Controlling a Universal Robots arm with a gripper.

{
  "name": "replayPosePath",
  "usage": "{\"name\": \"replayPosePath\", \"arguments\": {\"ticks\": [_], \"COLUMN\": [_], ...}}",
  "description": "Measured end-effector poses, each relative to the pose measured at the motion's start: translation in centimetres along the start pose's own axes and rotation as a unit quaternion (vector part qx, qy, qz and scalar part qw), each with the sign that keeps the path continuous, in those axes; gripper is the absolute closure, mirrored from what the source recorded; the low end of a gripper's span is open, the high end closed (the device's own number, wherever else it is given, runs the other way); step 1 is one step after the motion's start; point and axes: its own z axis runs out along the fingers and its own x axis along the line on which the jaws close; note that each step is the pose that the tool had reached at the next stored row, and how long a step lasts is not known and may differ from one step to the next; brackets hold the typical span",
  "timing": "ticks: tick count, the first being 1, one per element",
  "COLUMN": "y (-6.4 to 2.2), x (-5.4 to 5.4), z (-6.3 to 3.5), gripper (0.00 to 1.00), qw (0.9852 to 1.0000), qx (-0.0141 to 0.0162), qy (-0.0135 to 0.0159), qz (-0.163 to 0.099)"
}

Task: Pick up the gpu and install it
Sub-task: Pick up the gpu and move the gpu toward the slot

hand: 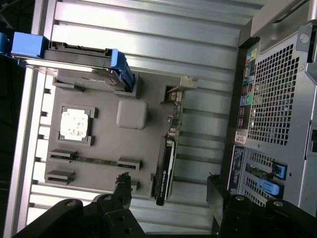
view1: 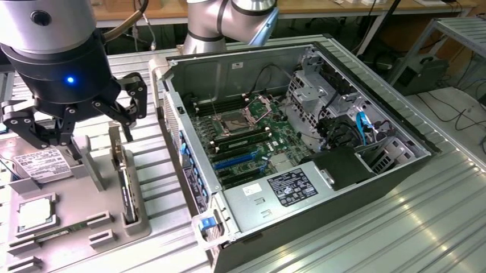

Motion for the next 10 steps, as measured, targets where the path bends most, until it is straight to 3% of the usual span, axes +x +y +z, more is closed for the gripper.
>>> {"name": "replayPosePath", "arguments": {"ticks": [10], "y": [-0.04], "x": [0.02], "z": [0.68], "gripper": [0.28], "qw": [1.0000], "qx": [0.0000], "qy": [0.0000], "qz": [0.000]}}
